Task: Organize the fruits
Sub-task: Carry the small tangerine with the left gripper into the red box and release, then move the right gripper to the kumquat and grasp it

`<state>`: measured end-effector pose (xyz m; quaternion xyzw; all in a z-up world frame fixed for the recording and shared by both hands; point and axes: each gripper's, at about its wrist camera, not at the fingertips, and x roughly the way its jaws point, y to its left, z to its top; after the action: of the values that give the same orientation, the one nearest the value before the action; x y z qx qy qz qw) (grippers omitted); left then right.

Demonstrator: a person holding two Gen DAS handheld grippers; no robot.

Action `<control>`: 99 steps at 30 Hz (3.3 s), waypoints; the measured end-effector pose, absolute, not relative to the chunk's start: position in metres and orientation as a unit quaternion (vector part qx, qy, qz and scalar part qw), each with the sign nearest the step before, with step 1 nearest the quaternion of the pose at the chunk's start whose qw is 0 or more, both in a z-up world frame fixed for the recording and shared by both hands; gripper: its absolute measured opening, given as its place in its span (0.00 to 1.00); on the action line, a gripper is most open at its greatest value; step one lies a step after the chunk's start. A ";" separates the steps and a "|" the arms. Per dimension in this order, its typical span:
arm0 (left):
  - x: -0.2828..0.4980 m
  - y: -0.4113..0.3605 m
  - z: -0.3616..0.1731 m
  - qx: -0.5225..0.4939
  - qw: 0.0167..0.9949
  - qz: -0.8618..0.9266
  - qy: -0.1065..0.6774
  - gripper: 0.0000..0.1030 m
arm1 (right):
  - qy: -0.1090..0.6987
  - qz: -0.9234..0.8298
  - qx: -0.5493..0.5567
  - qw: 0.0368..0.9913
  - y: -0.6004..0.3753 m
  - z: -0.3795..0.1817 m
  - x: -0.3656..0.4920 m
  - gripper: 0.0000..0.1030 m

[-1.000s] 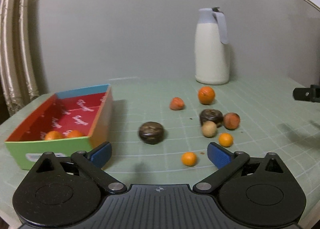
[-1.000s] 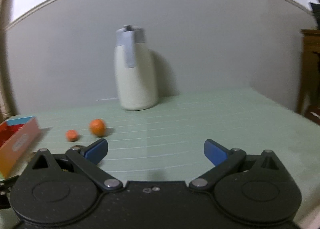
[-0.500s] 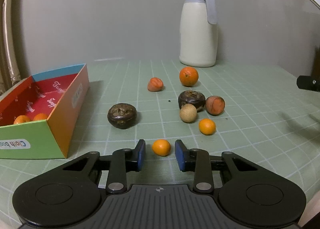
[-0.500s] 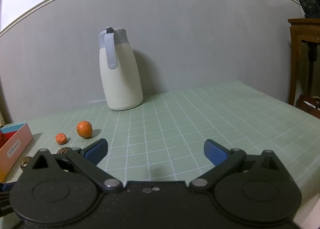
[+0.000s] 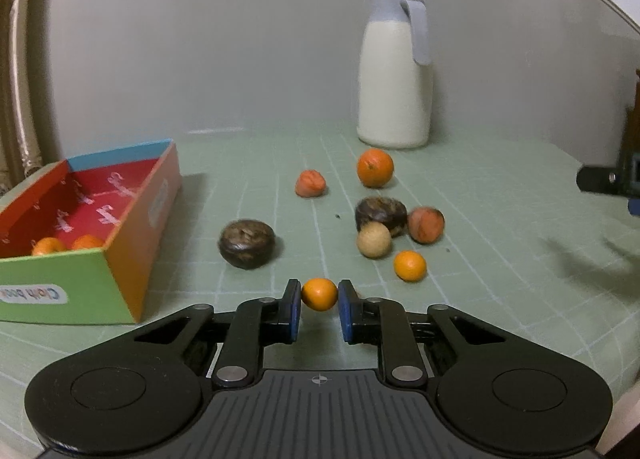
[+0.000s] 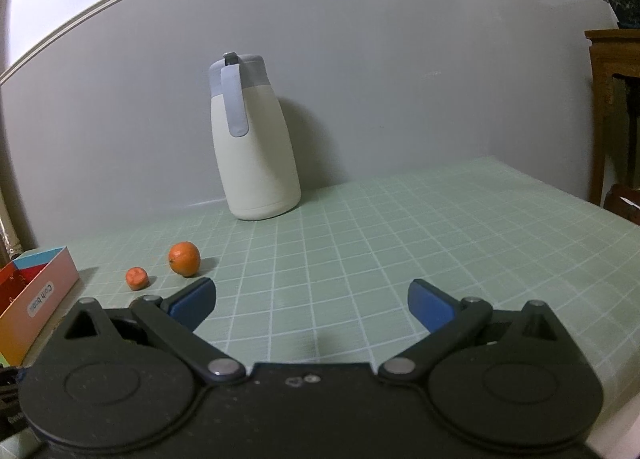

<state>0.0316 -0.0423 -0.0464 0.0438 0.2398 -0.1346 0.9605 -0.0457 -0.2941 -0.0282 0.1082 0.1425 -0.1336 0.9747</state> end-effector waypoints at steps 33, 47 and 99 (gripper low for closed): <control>0.082 0.113 -0.015 -0.012 0.974 0.111 0.198 0.19 | 0.158 -0.053 0.082 0.983 -0.227 -0.026 -0.010 1.00; 0.092 0.119 -0.022 -0.022 0.965 0.136 0.222 0.19 | 0.159 -0.041 0.078 0.983 -0.218 -0.027 -0.006 1.00; 0.013 0.079 -0.014 0.017 0.980 0.074 0.184 0.99 | 0.239 0.038 0.031 0.970 -0.173 -0.042 0.024 0.74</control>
<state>0.0134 0.0790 -0.0136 0.0166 0.1838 0.0743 0.9800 0.0236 -0.1729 -0.0422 0.0311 0.2389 0.0382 0.9698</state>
